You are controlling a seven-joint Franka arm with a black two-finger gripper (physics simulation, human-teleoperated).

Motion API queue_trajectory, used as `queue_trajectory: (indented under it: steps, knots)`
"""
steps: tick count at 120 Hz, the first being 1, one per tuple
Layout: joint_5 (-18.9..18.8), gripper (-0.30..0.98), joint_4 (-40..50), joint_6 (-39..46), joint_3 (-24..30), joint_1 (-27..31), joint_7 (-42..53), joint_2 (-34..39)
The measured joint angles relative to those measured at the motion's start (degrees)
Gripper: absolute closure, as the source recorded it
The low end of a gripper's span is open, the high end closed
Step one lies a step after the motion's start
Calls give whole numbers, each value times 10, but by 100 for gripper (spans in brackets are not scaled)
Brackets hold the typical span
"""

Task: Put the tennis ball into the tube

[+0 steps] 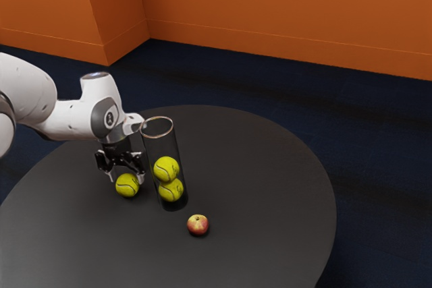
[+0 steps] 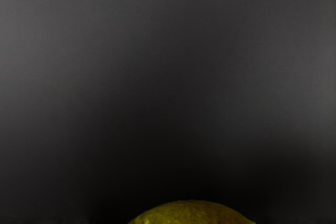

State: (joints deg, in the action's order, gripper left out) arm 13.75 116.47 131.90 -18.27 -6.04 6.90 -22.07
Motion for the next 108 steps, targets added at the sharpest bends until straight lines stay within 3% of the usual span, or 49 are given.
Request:
queue_trajectory:
  steps: [61,108]
  knots:
    - [10,2,26,11,0,-10,7,1]
    - [3,36,26,11,-1,-15,4,28]
